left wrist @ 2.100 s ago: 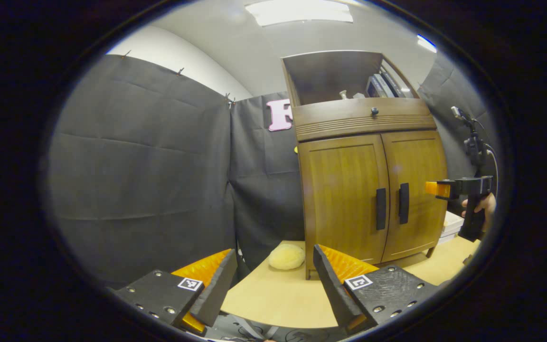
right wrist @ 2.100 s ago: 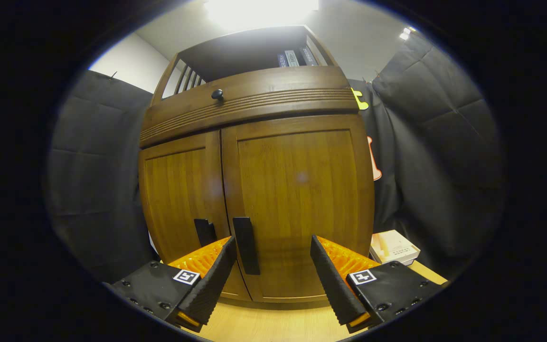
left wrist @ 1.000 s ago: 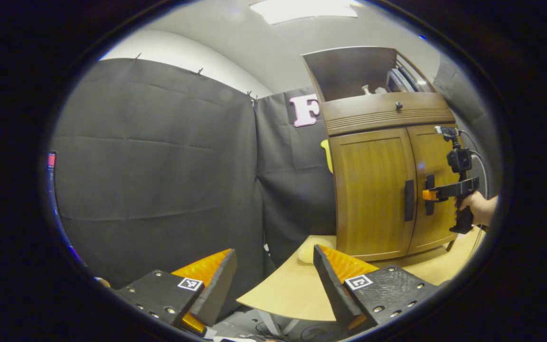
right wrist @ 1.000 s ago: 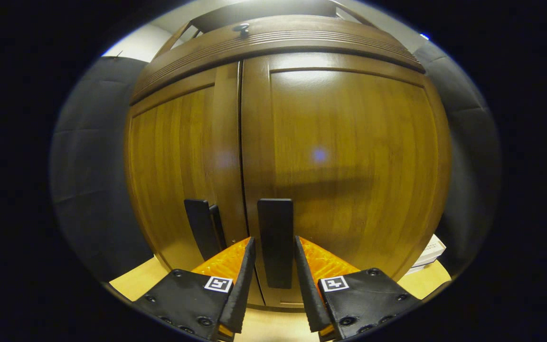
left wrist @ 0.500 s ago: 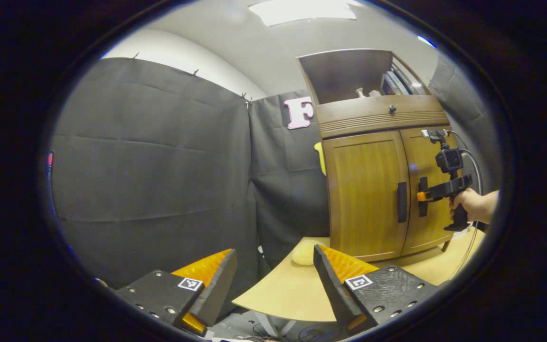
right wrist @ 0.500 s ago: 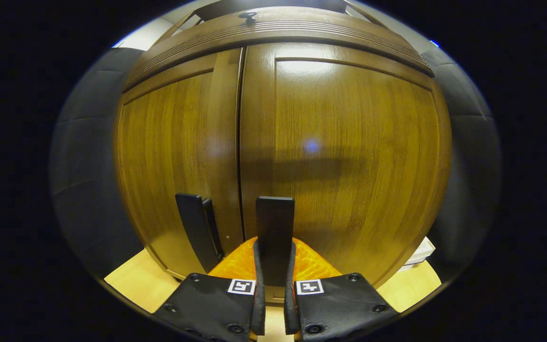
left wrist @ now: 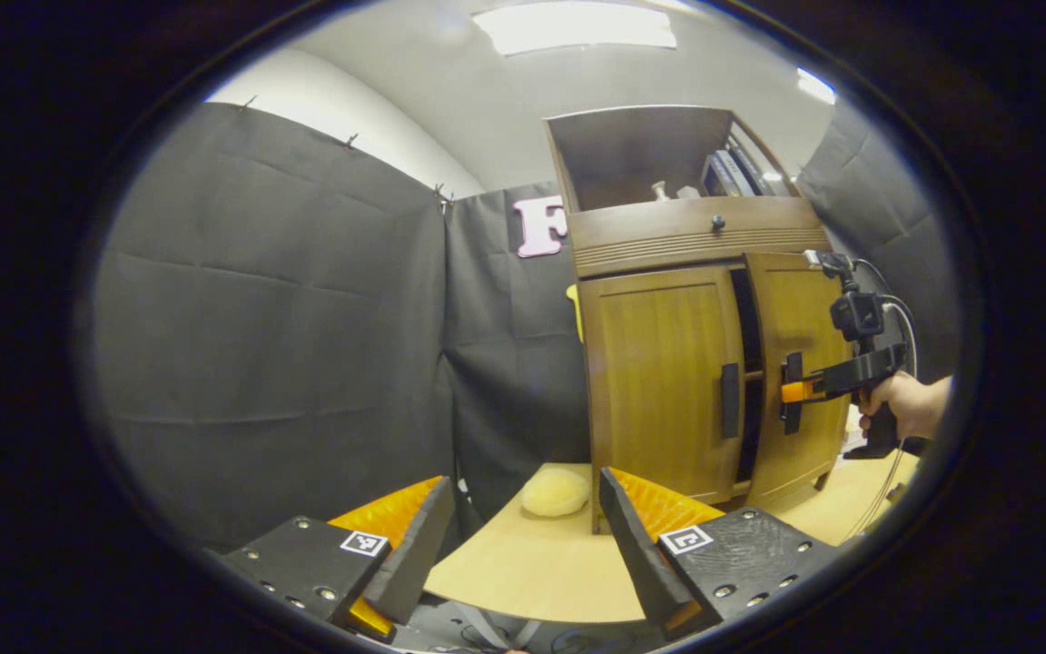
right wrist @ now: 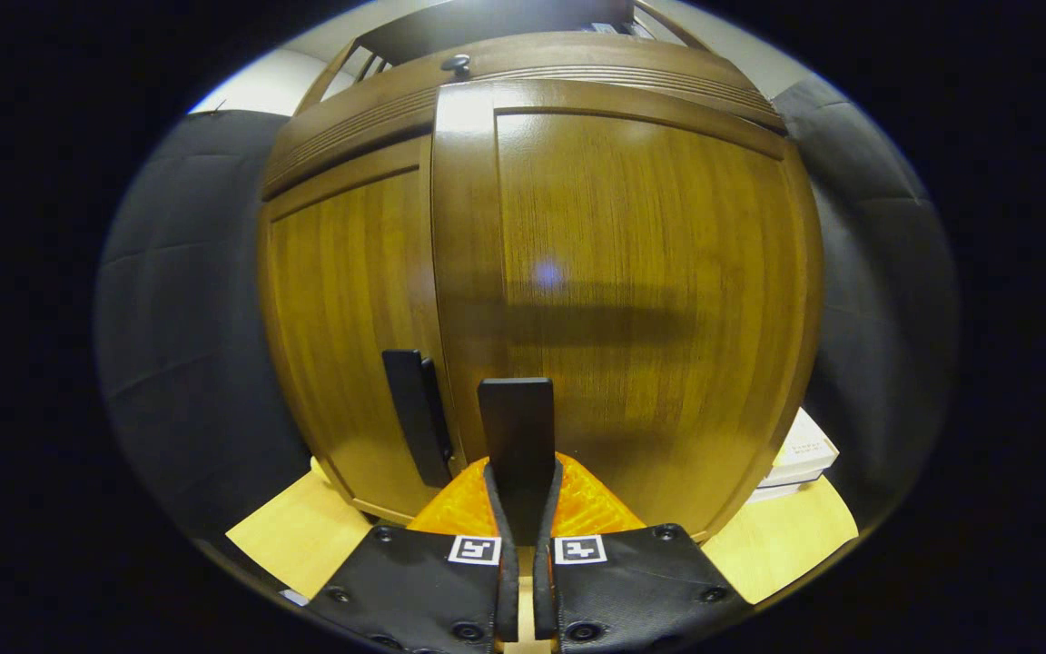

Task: Open the right door of the double-door shoe cabinet with the right hand, and open the left door with the left hand.

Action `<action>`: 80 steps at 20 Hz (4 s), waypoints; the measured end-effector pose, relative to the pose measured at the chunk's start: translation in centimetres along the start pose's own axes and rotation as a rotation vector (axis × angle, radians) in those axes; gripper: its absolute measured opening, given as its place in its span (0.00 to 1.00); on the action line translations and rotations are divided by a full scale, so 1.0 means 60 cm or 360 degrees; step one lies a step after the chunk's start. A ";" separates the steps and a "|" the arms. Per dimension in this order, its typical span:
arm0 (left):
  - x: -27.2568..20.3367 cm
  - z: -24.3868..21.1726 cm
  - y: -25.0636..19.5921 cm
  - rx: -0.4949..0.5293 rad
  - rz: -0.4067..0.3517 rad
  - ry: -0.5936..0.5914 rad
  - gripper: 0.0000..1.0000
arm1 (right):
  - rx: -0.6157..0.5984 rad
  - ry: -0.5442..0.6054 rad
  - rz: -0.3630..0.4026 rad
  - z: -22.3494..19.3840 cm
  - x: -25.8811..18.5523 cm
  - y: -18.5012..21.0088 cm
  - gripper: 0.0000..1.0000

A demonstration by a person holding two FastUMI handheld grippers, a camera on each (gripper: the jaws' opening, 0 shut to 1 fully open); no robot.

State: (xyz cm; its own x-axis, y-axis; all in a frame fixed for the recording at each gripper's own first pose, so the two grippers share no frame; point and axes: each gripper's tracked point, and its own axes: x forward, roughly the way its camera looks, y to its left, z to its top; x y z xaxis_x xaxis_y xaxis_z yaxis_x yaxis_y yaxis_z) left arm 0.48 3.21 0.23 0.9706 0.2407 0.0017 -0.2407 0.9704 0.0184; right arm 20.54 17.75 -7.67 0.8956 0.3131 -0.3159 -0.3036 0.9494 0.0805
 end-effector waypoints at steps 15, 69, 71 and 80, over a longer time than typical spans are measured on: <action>-0.044 0.012 -0.028 -0.0019 -0.0364 -0.0064 0.94 | 0.0023 -0.0007 0.0046 -0.030 -0.165 -0.092 0.07; -0.028 0.009 -0.096 -0.0019 -0.0753 0.0012 0.93 | 0.0143 -0.0267 -0.0762 -0.080 -0.523 -0.435 0.92; -0.023 0.008 -0.099 -0.0036 -0.0742 0.0038 0.93 | 0.0146 -0.0260 -0.0780 -0.086 -0.529 -0.436 0.98; -0.001 -0.007 -0.097 -0.0040 -0.0696 0.0168 0.93 | 0.0170 -0.0174 -0.0862 -0.119 -0.559 -0.440 0.96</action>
State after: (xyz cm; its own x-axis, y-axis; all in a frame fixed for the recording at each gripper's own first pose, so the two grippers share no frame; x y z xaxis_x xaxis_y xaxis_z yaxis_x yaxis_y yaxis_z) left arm 1.80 -2.45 -0.32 0.9759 -0.1927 -0.1027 0.1906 0.9812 -0.0297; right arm -3.81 -18.01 -5.94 0.9446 -0.2245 -0.2393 0.2386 0.9706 0.0312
